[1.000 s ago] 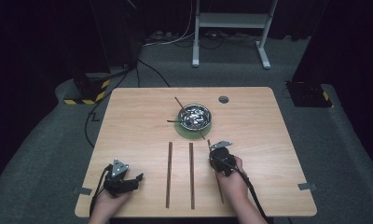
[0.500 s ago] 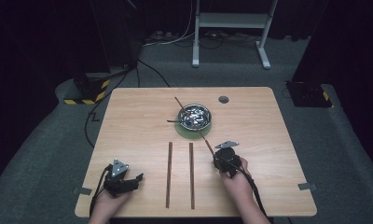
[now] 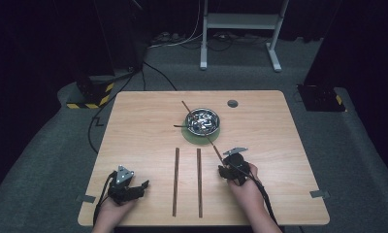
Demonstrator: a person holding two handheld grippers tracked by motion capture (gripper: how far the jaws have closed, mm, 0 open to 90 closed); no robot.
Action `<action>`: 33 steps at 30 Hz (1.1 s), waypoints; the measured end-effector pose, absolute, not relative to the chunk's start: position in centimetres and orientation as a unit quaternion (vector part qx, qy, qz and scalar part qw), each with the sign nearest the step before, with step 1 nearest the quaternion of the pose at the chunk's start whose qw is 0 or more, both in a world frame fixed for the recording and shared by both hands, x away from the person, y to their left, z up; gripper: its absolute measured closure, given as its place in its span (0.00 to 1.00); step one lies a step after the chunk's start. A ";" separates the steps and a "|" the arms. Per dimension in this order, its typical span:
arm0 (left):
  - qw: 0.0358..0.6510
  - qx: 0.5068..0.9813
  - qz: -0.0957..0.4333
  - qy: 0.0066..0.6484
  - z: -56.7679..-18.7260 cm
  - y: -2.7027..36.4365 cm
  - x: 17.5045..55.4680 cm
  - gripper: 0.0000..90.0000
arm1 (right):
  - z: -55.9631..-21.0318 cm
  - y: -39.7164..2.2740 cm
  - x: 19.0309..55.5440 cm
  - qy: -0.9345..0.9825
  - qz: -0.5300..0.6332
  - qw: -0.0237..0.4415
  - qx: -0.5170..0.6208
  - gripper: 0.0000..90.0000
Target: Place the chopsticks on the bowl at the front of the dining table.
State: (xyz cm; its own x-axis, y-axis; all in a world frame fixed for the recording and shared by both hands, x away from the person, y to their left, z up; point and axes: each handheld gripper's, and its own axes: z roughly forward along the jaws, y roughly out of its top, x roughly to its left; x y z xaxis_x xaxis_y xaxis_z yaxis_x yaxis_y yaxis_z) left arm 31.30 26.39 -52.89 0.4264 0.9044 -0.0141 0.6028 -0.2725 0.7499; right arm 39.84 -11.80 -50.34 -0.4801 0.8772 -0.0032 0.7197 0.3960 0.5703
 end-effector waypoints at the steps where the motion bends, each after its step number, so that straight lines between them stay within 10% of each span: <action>1: 0.351 0.768 0.215 0.490 -52.9 26.4 31.3 0.30 | -50.4 -11.8 39.8 0.823 0.256 0.157 0.482 0.58; 7: 0.351 0.768 0.215 0.491 -52.9 26.4 31.3 0.30 | -50.5 -11.6 39.8 0.825 0.256 0.161 0.477 0.55; 20: 0.351 0.768 0.215 0.490 -52.9 26.4 31.3 0.30 | -50.4 -11.5 39.9 0.832 0.257 0.167 0.462 0.92; 33: 0.351 0.768 0.215 0.490 -52.9 26.4 31.3 0.30 | -49.4 -11.7 40.1 0.826 0.275 0.174 0.460 0.93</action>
